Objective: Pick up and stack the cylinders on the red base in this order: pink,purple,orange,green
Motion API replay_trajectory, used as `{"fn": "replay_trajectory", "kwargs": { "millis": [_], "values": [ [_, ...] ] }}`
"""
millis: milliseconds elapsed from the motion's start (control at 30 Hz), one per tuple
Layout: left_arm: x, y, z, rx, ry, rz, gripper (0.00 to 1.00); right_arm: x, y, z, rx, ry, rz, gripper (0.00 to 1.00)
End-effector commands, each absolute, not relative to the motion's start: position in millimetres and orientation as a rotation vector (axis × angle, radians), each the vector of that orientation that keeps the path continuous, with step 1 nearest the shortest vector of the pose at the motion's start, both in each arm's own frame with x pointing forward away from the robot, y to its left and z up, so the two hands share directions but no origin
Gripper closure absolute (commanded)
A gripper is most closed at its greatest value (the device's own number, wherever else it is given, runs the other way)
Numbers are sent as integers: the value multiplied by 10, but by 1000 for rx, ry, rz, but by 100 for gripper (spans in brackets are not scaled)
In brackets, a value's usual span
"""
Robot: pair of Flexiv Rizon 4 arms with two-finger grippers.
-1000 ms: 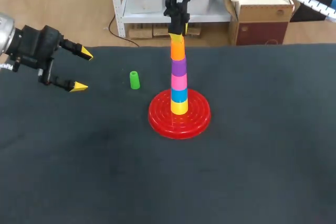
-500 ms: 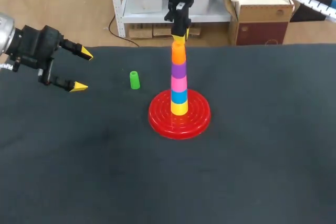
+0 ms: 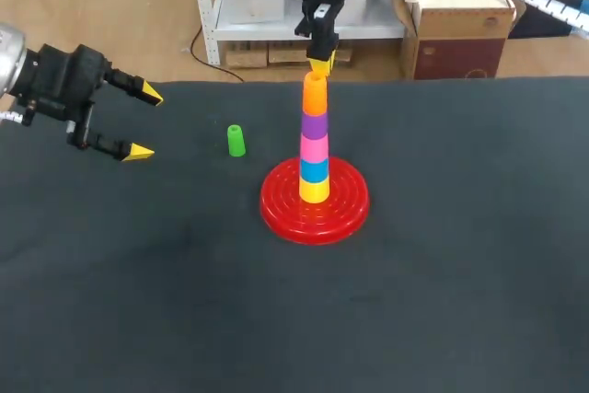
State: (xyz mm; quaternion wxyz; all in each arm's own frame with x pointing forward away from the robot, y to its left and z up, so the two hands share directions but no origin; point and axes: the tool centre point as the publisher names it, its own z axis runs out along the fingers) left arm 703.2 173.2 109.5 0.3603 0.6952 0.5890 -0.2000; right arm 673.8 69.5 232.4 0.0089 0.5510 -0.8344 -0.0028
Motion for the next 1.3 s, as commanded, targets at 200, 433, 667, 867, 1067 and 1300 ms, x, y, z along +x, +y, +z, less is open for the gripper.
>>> {"fn": "replay_trajectory", "kwargs": {
  "millis": [200, 433, 667, 867, 1067, 1300],
  "values": [
    [7015, 1739, 1087, 1789, 1514, -511, 0, 6860, 799, 2561, 1770, -2688, 95, 0],
    [7015, 1739, 1087, 1789, 1514, -511, 0, 7150, 1133, 2827, 1921, -2670, 82, 0],
    [7015, 1739, 1087, 1789, 1514, -511, 0, 7479, 1610, 2295, 2010, -2541, -68, 0],
    [7015, 1739, 1087, 1789, 1514, -511, 0, 7629, 1933, 1792, 2052, -2449, -123, 0],
    [7015, 1739, 1087, 1789, 1514, -511, 0, 7623, 2153, 1430, 2049, -2394, -140, 0],
    [7015, 1739, 1087, 1789, 1514, -511, 0, 7452, 2235, 1186, 1973, -2410, -90, 0]
  ]
}}
